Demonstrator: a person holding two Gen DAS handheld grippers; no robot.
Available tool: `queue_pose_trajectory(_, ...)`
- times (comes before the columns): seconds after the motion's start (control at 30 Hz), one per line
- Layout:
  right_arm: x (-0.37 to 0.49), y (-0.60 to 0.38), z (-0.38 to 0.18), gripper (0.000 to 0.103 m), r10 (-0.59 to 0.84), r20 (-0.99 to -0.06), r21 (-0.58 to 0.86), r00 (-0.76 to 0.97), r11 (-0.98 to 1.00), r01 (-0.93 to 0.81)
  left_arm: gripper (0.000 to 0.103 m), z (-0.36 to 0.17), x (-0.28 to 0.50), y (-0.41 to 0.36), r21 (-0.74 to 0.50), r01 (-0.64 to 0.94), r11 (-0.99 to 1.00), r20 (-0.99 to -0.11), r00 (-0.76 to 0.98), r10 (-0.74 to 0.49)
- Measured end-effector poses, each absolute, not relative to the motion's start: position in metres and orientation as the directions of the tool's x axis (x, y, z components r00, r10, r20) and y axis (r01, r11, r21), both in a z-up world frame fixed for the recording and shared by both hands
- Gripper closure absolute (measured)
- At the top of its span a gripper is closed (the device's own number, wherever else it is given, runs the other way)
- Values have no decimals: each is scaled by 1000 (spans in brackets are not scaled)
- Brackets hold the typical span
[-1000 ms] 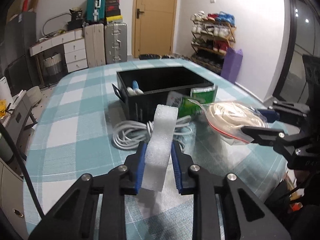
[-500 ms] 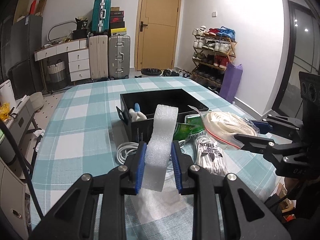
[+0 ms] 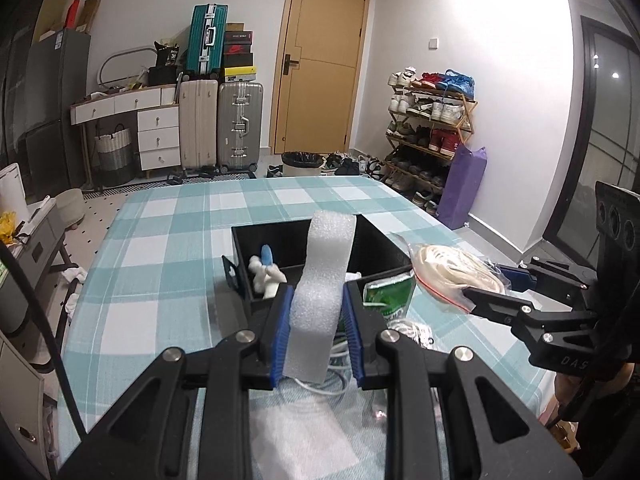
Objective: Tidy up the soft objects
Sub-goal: 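Lower the foam strip and bagged rope into the black box and release both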
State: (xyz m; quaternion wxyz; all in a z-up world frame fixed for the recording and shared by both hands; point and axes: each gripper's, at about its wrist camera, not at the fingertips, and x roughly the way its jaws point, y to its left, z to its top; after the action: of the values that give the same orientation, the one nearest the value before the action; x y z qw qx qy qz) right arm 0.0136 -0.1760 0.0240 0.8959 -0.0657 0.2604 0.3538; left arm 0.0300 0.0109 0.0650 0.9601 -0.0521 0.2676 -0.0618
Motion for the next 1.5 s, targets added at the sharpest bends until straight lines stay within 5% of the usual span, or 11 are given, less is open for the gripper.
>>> queue_pose_trajectory(1.5, 117, -147, 13, 65, 536, -593, 55, 601, 771, -634, 80, 51, 130, 16, -147, 43, 988, -576, 808, -121)
